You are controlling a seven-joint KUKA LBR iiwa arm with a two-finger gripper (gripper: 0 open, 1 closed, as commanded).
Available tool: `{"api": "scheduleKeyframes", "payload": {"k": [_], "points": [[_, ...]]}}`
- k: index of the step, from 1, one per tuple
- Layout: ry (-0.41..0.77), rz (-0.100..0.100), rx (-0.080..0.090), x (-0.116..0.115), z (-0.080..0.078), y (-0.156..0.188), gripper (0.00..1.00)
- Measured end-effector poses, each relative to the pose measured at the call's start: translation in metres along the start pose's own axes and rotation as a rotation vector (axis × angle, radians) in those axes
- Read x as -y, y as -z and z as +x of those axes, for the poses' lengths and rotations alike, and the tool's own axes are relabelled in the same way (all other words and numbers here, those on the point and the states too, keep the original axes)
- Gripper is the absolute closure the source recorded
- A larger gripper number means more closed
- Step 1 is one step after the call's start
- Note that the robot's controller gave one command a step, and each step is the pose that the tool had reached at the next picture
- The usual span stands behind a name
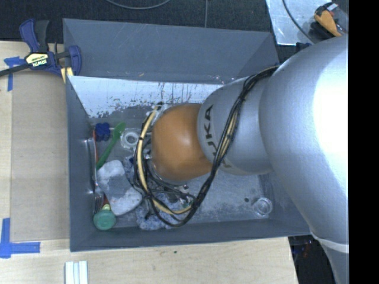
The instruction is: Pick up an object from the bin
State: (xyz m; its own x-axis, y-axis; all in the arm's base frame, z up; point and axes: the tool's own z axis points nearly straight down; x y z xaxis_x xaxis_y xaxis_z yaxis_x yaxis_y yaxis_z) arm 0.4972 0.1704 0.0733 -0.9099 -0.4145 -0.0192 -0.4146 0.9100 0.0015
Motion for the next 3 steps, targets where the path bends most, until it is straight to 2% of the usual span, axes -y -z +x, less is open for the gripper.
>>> {"api": "scheduleKeyframes", "payload": {"k": [1,2,3], "points": [[-0.001,-0.001,-0.012,0.0,0.003,0.028,1.0],[-0.002,0.001,-0.002,0.0,0.0,0.059,1.0],[-0.002,0.001,-0.001,0.0,0.0,0.067,1.0]]}}
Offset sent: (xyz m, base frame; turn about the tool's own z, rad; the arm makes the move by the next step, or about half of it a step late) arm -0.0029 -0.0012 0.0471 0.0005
